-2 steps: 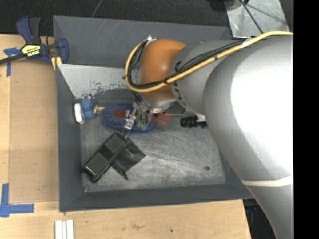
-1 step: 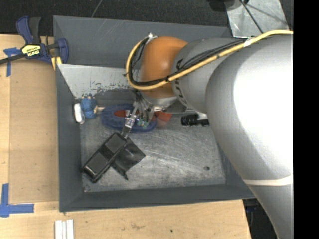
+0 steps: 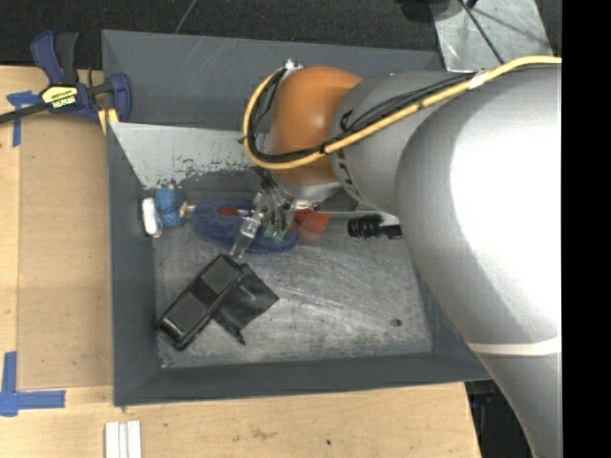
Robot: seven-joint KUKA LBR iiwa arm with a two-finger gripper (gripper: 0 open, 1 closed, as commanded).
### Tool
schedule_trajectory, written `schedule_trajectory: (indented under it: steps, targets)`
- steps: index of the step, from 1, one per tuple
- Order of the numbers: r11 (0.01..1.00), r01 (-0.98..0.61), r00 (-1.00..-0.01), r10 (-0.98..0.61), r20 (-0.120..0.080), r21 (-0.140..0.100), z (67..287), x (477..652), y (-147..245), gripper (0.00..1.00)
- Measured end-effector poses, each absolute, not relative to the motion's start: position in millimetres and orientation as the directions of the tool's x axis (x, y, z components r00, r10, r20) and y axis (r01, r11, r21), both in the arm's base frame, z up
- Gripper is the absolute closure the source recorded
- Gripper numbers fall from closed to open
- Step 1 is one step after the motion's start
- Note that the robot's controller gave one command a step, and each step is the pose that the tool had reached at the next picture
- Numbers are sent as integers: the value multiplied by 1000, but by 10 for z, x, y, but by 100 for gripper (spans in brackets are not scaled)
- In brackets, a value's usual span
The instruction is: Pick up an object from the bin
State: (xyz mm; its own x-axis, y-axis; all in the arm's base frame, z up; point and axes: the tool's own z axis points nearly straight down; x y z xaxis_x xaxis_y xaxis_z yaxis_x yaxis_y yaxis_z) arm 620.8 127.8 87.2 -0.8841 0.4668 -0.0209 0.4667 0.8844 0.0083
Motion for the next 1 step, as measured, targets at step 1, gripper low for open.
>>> schedule_trajectory:
  steps: [1]
  targets:
    - [885,465,-885,465,-10,7,1035,6243,1279,100]
